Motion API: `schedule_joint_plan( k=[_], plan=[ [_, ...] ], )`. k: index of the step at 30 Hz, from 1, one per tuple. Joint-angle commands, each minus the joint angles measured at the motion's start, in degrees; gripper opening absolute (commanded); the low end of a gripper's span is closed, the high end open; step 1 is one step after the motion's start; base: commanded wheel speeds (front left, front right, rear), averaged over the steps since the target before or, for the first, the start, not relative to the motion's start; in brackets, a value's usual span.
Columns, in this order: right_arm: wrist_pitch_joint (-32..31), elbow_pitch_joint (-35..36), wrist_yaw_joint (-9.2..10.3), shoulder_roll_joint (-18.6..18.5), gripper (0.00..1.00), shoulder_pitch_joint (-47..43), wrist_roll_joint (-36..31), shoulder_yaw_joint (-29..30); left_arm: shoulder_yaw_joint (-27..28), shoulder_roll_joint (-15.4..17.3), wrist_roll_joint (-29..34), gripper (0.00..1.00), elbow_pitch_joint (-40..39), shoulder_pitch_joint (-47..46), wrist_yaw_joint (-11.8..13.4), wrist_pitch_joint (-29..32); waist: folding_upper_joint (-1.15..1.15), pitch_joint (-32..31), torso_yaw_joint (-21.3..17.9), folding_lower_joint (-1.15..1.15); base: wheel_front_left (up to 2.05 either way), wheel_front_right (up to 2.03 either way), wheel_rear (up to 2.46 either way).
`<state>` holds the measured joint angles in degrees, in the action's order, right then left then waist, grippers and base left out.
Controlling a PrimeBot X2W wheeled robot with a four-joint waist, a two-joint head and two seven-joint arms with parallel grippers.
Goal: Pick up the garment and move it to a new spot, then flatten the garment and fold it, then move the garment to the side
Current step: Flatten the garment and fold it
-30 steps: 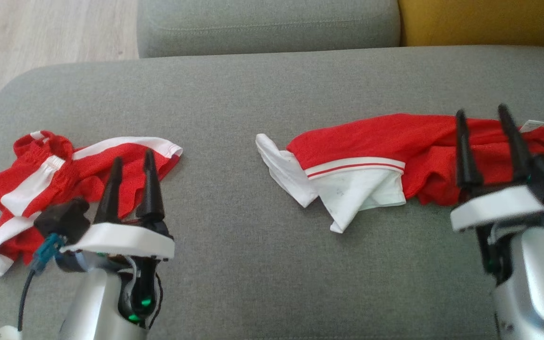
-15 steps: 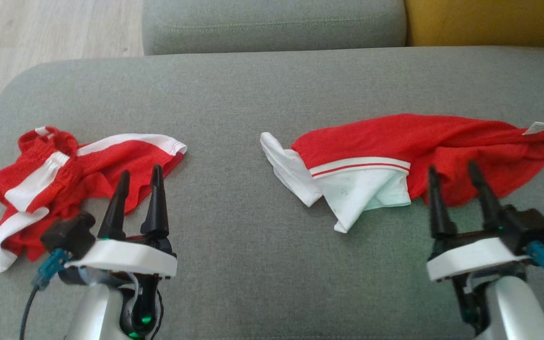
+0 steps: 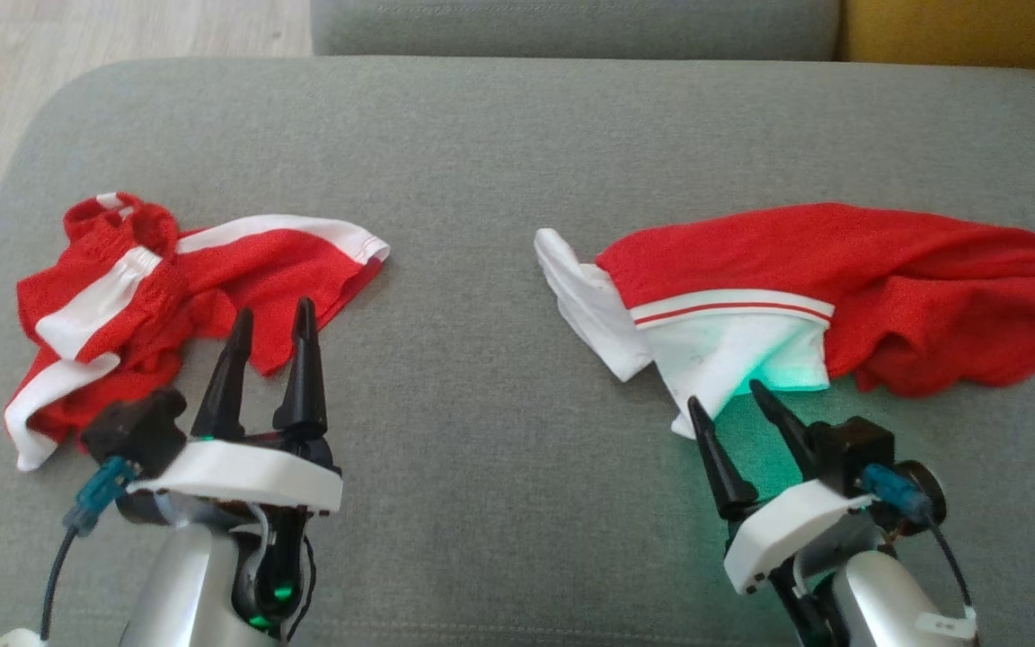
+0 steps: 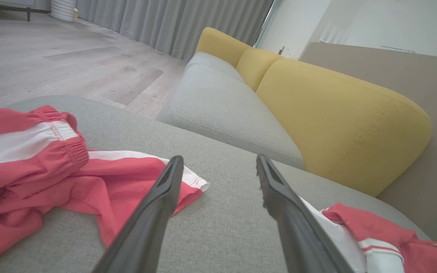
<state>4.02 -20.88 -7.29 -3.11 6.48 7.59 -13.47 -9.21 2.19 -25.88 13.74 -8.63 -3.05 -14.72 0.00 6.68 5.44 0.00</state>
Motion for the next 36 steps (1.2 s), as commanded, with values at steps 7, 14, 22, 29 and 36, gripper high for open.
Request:
schedule_joint_plan(
  k=[7,14,22,29,36],
  plan=[
    [-0.8,-4.5,-0.2,0.2,1.0,4.2,0.5,-1.0,1.3,0.7,-0.8,1.0,-1.3,-3.5,-0.2,-0.3,0.0,2.2,2.2,0.0,0.0,0.0,0.0],
    [0.7,-9.4,-0.2,0.2,0.0,8.0,-0.8,0.9,1.2,0.7,-1.0,1.0,-1.2,-4.4,0.0,-0.3,0.0,3.6,3.0,0.0,0.0,0.0,0.0],
    [6.7,-4.0,-0.2,0.2,0.0,11.2,-3.8,5.1,1.4,0.7,-1.0,1.0,-0.8,-4.0,0.1,-0.3,0.0,1.2,1.8,0.0,0.0,0.0,0.0],
    [9.4,7.6,-0.2,0.2,0.0,14.3,-7.8,6.0,-0.9,0.7,-2.2,1.0,-0.6,-3.0,0.6,-0.3,0.0,-2.0,1.9,0.0,0.0,0.0,0.0],
    [5.9,13.0,-0.2,-3.2,0.0,21.7,-8.7,4.0,-2.3,0.7,-3.1,1.0,-1.4,-2.9,1.2,-0.3,0.0,-2.1,3.3,0.0,0.0,0.0,0.0]
  ],
)
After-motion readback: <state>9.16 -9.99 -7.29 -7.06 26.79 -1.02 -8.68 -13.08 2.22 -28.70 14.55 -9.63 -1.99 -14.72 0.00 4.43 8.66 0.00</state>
